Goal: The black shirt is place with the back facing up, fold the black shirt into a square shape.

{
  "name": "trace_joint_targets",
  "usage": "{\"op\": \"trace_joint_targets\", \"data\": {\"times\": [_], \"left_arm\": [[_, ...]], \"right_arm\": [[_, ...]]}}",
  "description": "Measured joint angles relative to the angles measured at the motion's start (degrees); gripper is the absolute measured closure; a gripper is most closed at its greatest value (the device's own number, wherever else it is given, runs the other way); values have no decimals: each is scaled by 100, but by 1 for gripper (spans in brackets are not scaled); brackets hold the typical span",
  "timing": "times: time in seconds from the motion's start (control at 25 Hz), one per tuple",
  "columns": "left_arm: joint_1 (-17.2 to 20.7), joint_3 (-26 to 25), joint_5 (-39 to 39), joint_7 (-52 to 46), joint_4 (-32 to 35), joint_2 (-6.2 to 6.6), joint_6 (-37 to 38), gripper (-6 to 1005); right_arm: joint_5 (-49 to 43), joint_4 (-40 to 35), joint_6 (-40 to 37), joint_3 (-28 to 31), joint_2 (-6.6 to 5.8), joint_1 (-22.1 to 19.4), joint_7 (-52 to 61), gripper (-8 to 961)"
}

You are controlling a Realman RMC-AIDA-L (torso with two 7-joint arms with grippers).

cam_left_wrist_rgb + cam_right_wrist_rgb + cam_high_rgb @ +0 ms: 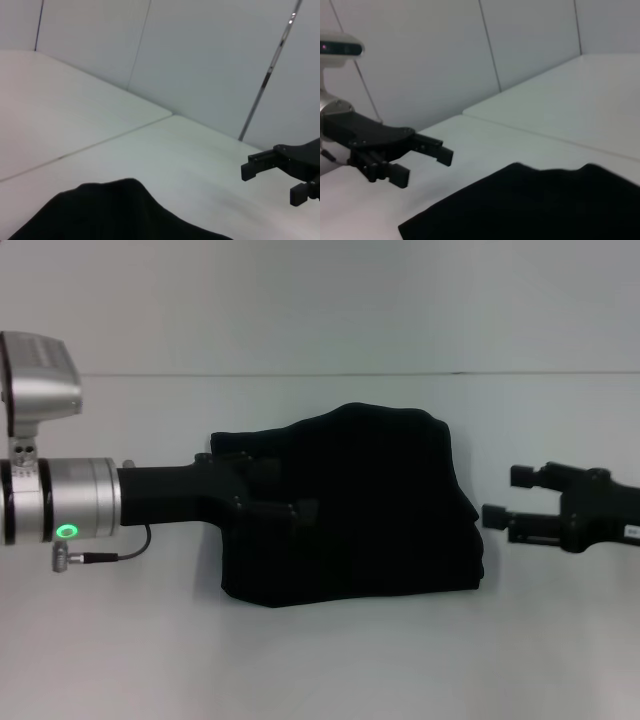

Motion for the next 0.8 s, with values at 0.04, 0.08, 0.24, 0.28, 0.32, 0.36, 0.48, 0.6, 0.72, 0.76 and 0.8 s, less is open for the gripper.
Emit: {"op": "trace_joint_targets", "data": {"times": [0.04,0.08,0.24,0.28,0.32,0.36,0.48,0.6,0.72,0.76,0.8], "left_arm": [[4,122,8,-12,-23,-17,-115,38],[4,122,8,-12,-23,-17,-115,37],[1,239,21,-29,-39,-6,-210,41],[1,240,24,-33,-39,-2,-218,43],[1,245,38,-38,-39,-1,-219,45],[0,258,51,-44,-39,-1,-221,47],[7,435,98,-100,-38,-2,-251,49],[10,634,113,-262,-36,-6,-391,49],[10,674,109,-319,-22,-19,-460,49],[10,673,103,-319,-23,-20,-461,49],[10,671,87,-320,-26,-22,-463,50]], "right_arm": [[-6,115,150,-137,6,42,-1,67],[-6,115,150,-137,6,42,-1,67],[-9,255,313,-323,36,119,-6,67],[-10,268,348,-351,43,129,-8,67],[-11,281,384,-371,50,133,-10,67],[-11,284,407,-379,53,134,-10,67],[-12,291,465,-384,63,127,-7,67],[-13,292,477,-387,65,119,9,67],[-13,298,482,-386,66,117,4,67],[-12,306,489,-385,67,117,1,67],[-13,325,504,-385,67,118,-2,67]]}}
